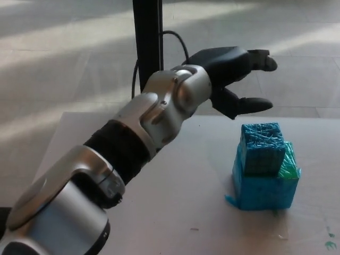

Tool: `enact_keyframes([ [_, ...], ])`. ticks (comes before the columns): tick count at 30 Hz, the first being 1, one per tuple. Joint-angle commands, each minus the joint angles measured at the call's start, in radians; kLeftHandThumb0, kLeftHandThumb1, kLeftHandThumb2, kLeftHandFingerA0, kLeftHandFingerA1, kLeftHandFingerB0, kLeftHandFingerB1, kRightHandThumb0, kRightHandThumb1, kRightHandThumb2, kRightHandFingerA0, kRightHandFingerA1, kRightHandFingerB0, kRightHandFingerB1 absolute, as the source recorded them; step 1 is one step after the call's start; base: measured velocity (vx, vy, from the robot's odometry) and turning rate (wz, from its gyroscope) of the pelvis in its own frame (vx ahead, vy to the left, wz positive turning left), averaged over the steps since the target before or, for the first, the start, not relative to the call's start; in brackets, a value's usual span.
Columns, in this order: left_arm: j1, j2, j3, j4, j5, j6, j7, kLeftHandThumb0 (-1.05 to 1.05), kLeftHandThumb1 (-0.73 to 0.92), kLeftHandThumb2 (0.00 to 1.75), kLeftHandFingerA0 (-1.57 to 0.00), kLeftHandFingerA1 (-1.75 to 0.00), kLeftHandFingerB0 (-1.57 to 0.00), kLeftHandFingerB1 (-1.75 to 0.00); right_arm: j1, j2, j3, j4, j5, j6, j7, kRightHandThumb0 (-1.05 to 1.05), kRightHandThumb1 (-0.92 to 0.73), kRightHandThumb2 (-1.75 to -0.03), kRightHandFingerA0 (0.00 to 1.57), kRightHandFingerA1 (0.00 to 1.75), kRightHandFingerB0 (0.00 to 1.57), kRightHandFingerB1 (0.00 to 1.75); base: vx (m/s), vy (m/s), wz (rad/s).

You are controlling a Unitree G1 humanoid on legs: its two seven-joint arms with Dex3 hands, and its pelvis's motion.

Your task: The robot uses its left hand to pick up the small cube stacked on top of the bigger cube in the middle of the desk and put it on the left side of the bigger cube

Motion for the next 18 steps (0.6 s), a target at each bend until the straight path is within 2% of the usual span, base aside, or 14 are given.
enact_keyframes([
  [1,-0.079,-0.031,-0.056,0.023,0.130,-0.035,-0.047,-1.01,0.62,1.12,-0.04,-0.21,-0.12,-0.36,-0.003,-0.036,0.010,-0.006,-0.012,0.001,0.008,-0.47,-0.25,-0.94,0.84,0.93,0.69,0.77,0.00,0.000,0.00],
  [2,-0.091,-0.044,-0.070,0.032,0.142,-0.033,-0.050,-1.05,0.64,1.14,-0.03,-0.16,-0.11,-0.32,-0.005,-0.037,0.017,-0.003,-0.022,-0.005,-0.001,-0.47,-0.26,-0.94,0.86,0.94,0.68,0.76,0.00,0.000,0.00],
  [7,-0.093,-0.062,-0.077,0.023,0.164,-0.016,-0.075,-1.05,0.63,1.14,-0.02,-0.17,-0.11,-0.35,-0.024,-0.036,0.025,0.007,-0.020,0.001,0.002,-0.51,-0.27,-0.93,0.84,0.93,0.68,0.75,0.00,0.000,0.00],
  [8,-0.091,-0.064,-0.076,0.023,0.166,-0.015,-0.086,-1.05,0.84,0.69,0.00,-0.25,-0.09,-0.36,-0.026,-0.038,0.024,0.008,-0.018,0.002,0.003,-0.51,-0.27,-0.94,0.82,0.92,0.68,0.76,0.00,0.000,0.00],
  [9,-0.087,-0.066,-0.078,0.022,0.168,-0.013,-0.101,-1.05,0.84,0.69,0.00,-0.25,-0.09,-0.36,-0.026,-0.038,0.023,0.008,-0.015,0.002,0.005,-0.51,-0.27,-0.94,0.82,0.92,0.68,0.76,0.00,0.000,0.00],
  [10,-0.086,-0.066,-0.076,0.014,0.172,0.002,-0.121,-1.05,0.84,0.71,0.00,-0.28,-0.08,-0.36,-0.029,-0.040,0.026,0.007,-0.018,0.003,0.007,-0.49,-0.32,-0.79,0.81,0.94,0.70,0.67,0.00,0.000,0.00],
  [11,-0.084,-0.066,-0.075,0.004,0.176,0.022,-0.149,-1.04,0.61,1.14,0.00,-0.14,-0.05,-0.30,-0.033,-0.040,0.021,0.011,-0.010,-0.001,0.013,-0.47,-0.31,-0.79,0.78,0.93,0.70,0.67,0.00,0.000,0.00],
  [12,-0.083,-0.066,-0.081,0.003,0.185,0.033,-0.166,-1.04,0.61,1.15,0.00,-0.16,-0.04,-0.27,-0.040,-0.041,0.028,0.015,-0.018,-0.001,0.014,-0.50,-0.32,-0.79,0.78,0.93,0.70,0.68,0.00,0.000,0.00],
  [13,-0.074,-0.062,-0.098,0.002,0.203,0.042,-0.192,-1.05,0.63,1.19,0.00,-0.22,-0.11,-0.16,-0.032,-0.048,0.038,-0.001,-0.028,-0.012,0.014,-0.56,-0.33,-0.82,0.75,0.93,0.68,0.70,0.00,0.000,0.00],
  [14,-0.069,-0.064,-0.102,0.005,0.205,0.061,-0.220,-1.05,0.61,1.16,0.00,-0.23,-0.09,-0.12,-0.037,-0.048,0.043,-0.001,-0.031,-0.005,0.011,-0.57,-0.32,-0.81,0.78,0.93,0.69,0.69,0.00,0.000,0.00],
  [15,-0.064,-0.065,-0.101,0.004,0.201,0.078,-0.246,-1.05,0.60,1.17,0.00,-0.24,-0.05,-0.12,-0.039,-0.046,0.040,-0.003,-0.026,0.001,0.012,-0.55,-0.32,-0.79,0.81,0.95,0.71,0.70,0.00,0.000,0.00],
  [17,-0.049,-0.068,-0.094,0.000,0.200,0.090,-0.255,-1.05,0.59,1.16,0.00,-0.26,-0.06,-0.13,-0.041,-0.044,0.036,0.004,-0.018,-0.001,0.016,-0.56,-0.32,-0.80,0.81,0.96,0.71,0.70,0.00,0.000,0.00],
  [18,-0.042,-0.068,-0.095,0.000,0.203,0.092,-0.262,-1.05,0.84,0.72,0.00,-0.33,0.00,-0.33,-0.043,-0.047,0.046,-0.001,-0.030,0.007,0.008,-0.56,-0.33,-0.79,0.80,0.94,0.71,0.69,0.00,0.000,0.00],
])
